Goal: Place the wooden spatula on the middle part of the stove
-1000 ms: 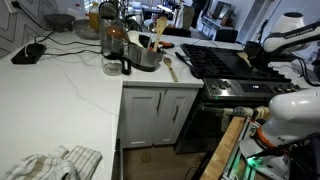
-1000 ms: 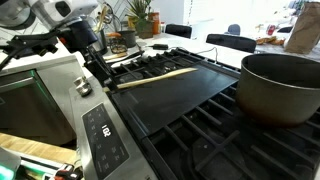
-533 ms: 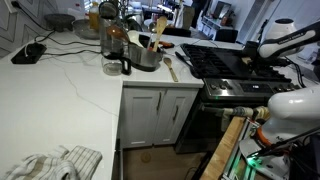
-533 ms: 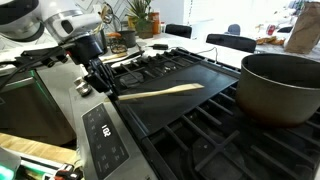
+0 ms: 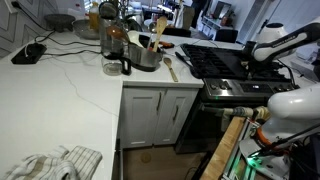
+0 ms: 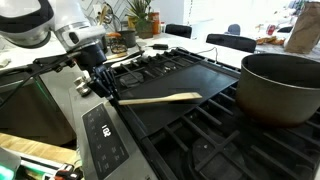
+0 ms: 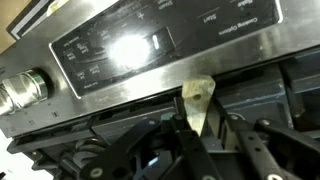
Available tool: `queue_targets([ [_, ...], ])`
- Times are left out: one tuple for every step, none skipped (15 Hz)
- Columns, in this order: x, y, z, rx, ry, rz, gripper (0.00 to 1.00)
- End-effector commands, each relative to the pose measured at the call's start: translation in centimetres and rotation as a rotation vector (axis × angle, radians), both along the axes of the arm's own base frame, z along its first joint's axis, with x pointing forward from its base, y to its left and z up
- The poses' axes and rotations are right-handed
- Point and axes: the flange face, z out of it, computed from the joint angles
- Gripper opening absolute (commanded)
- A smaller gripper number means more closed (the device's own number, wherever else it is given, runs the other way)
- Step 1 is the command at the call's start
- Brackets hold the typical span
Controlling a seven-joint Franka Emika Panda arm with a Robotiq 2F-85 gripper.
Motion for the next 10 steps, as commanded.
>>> queue_targets([
  [0.13,-0.59,-1.03,-0.002,0.019,-0.029,0.07],
  [0.2,-0.65,-1.02,-0.004,0.017,-0.032,0.07],
  [0.25,-0.67,-0.96,-0.002,0.015,-0.035,0.16],
  [0.3,-0.65,-0.93,-0.002,0.014,-0.036,0.28],
  [0.37,-0.62,-0.89,-0.003,0.011,-0.036,0.42],
  [0.44,-0.61,-0.84,-0.002,0.008,-0.037,0.53],
  [0.52,-0.59,-0.74,-0.004,0.005,-0.037,0.57],
  [0.59,-0.53,-0.65,-0.003,0.0,-0.038,0.64],
  [0.7,-0.47,-0.52,-0.002,-0.005,-0.035,0.72],
  [0.87,-0.34,-0.36,0.0,-0.012,-0.031,0.79],
])
